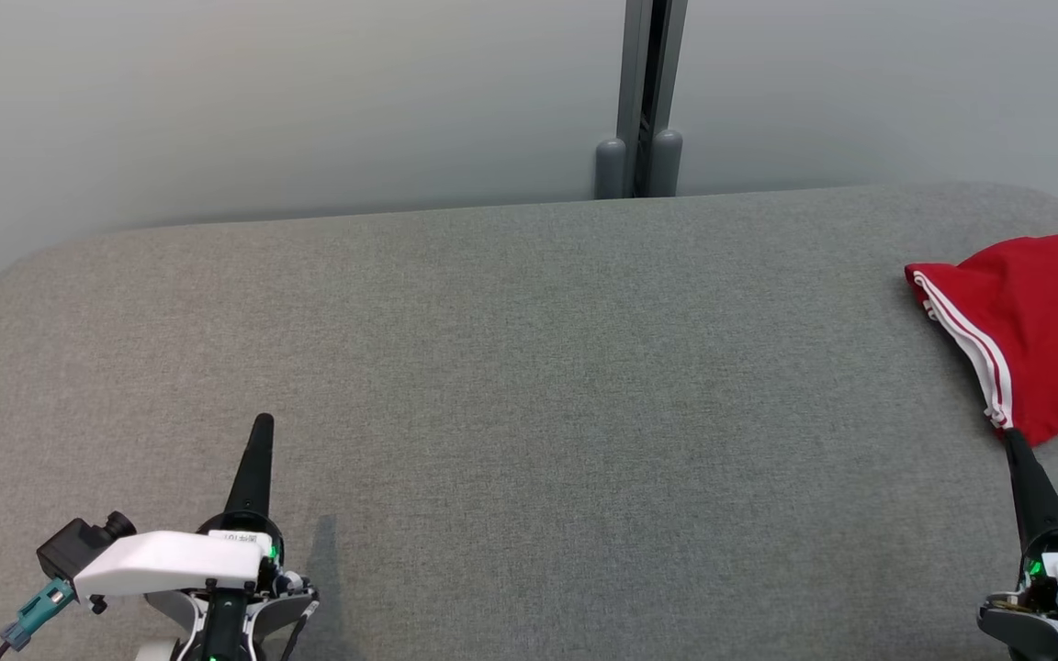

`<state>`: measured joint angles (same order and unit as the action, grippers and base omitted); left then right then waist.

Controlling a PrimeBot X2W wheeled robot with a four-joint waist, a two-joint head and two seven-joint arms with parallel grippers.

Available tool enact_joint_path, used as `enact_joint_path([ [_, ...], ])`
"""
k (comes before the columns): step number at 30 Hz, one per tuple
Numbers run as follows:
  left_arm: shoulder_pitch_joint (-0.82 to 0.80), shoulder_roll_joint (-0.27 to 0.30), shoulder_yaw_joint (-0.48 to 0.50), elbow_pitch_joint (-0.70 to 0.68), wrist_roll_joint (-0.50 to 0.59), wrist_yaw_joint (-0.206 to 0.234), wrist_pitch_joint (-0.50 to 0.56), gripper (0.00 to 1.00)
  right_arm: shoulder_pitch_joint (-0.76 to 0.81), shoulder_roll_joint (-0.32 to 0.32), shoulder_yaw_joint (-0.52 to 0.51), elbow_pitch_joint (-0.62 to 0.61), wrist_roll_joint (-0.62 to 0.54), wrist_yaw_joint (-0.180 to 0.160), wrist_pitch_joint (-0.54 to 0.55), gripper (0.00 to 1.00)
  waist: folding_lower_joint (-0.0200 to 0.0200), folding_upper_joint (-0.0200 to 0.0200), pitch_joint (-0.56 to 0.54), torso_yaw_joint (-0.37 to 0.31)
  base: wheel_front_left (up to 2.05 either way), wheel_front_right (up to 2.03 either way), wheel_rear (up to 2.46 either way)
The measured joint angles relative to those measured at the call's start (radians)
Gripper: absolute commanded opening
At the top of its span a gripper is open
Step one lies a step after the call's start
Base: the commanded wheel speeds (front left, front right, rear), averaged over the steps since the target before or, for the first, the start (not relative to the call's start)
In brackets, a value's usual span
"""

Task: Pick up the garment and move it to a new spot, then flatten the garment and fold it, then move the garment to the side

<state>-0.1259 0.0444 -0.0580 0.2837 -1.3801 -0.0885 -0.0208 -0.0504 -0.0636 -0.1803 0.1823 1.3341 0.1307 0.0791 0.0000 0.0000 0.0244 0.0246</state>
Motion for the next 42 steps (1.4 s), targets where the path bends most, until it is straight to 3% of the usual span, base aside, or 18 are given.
enact_joint_path([
  [42, -0.041, 0.002, 0.003, 0.017, -0.252, -0.041, 0.062, 0.00, 0.021, 0.006, -0.077, -0.011, 0.291, 0.000, 0.092, 0.00, 0.0000, 0.0000, -0.022, -0.025, 0.00, 0.00, 0.00],
])
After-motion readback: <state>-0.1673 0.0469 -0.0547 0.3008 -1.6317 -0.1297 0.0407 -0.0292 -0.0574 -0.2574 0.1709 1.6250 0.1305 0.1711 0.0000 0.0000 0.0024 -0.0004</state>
